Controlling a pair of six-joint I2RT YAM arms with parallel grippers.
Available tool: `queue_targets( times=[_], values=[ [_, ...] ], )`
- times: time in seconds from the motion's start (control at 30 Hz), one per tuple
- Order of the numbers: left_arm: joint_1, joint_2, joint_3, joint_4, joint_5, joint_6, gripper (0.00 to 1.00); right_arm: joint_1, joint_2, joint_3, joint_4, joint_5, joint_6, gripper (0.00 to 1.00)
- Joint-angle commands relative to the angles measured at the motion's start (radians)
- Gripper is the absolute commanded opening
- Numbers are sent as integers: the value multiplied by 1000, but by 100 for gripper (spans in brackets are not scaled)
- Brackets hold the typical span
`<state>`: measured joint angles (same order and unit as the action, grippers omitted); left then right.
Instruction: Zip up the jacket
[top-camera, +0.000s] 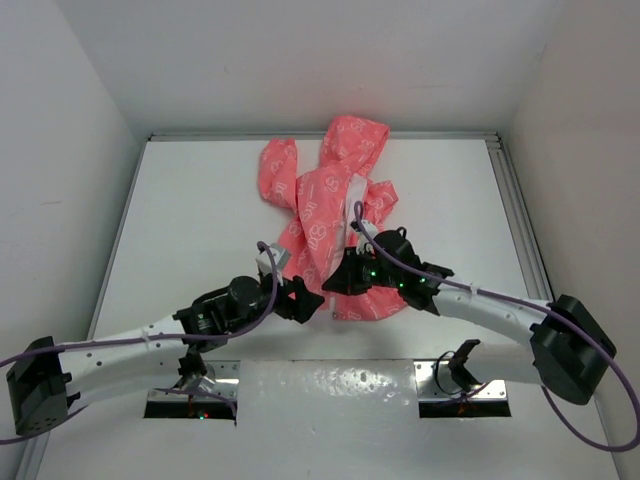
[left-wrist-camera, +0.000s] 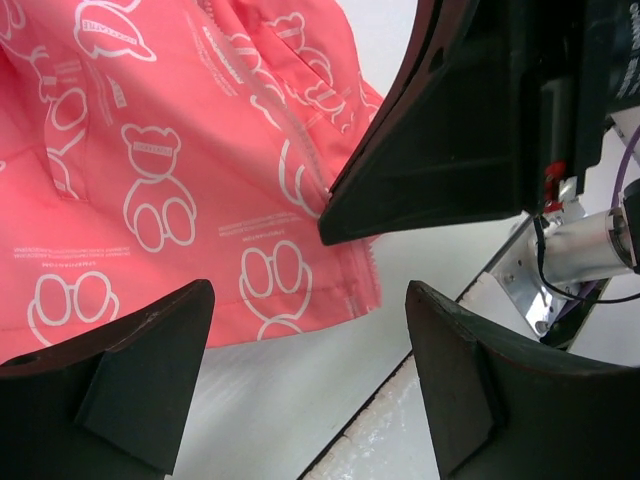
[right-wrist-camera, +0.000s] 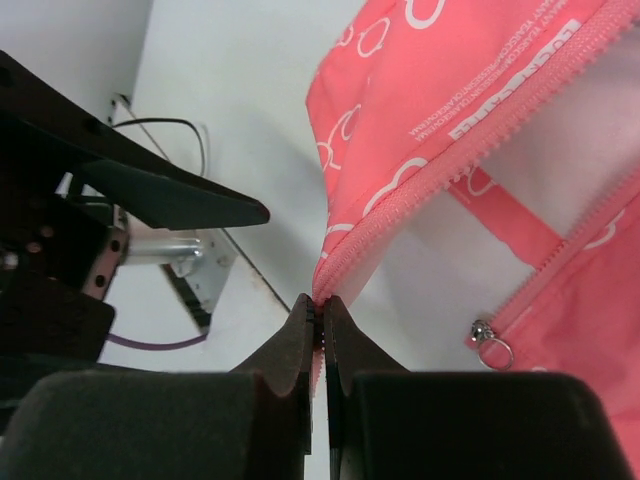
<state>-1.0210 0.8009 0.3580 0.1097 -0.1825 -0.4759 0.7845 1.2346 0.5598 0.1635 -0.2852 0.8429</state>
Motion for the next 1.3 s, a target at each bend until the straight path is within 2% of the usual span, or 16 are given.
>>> queue_targets(
  times=[0.0,0.13,0.4,0.57,0.6,0.63,0.7,0.77,0.8,0.83,0.97,1.0,1.17,1.23,1.27],
  values=[
    [-1,-20,-11,93,11,40,76,-22,-43,45,70,-94,41,0],
    [1,-25,-51,155,20,59,76,-45,-60,57,39,-92,64,0],
    [1,84,-56,254,81,62,76,-64,-95,45,39,-69,102,0],
    [2,130,-30,285,100,72,67,-62,-96,48,33,-72,99,0],
    [2,138,-24,297,104,74,64,-64,-96,48,30,-71,97,0],
    [4,142,-24,304,103,76,56,-64,-95,52,25,-68,97,0],
    [2,156,-24,323,94,74,49,-64,-92,55,13,-63,91,0],
    [2,161,-24,337,87,72,29,-65,-89,60,-8,-39,84,0],
    [2,161,-25,338,84,72,29,-65,-90,60,-10,-35,81,0],
    [2,159,-25,341,80,72,23,-65,-89,61,-13,-32,79,0],
    [2,162,-24,352,68,74,12,-67,-84,57,-24,-9,74,0],
    [2,162,-21,351,66,74,3,-67,-83,58,-25,-5,74,0],
    [2,144,-37,357,55,43,0,-67,-55,100,-91,67,59,0],
    [2,138,-42,360,46,14,0,-65,-60,118,-136,113,53,16],
    [2,136,-40,351,40,5,0,-64,-79,108,-124,118,64,35]
  ],
)
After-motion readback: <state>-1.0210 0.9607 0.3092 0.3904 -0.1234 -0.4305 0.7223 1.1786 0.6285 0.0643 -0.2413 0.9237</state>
